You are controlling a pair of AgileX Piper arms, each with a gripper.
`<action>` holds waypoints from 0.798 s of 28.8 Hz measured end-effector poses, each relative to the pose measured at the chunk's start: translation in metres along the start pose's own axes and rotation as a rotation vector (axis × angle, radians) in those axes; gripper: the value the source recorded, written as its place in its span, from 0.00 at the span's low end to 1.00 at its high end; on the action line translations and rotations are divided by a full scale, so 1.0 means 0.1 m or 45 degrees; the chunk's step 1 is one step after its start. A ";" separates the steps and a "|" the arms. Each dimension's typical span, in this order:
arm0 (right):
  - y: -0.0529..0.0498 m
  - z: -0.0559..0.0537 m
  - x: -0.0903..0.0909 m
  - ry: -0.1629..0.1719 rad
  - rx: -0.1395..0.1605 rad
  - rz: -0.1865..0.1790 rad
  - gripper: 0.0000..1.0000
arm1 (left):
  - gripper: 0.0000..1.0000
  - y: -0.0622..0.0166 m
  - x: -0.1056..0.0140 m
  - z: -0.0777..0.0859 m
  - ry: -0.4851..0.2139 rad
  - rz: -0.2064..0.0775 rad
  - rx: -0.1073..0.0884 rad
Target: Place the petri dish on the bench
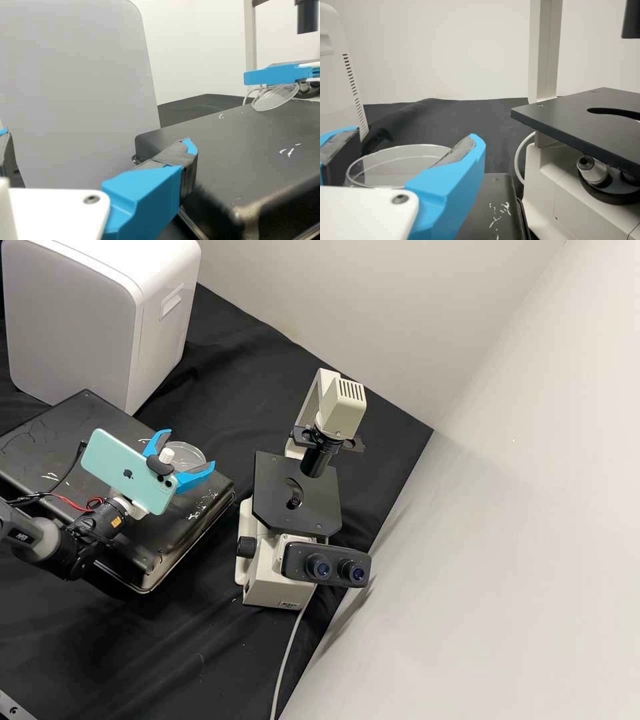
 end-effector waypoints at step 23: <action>-0.11 0.15 0.04 -0.058 0.013 -0.047 1.00 | 1.00 0.000 0.00 0.00 0.000 0.000 0.000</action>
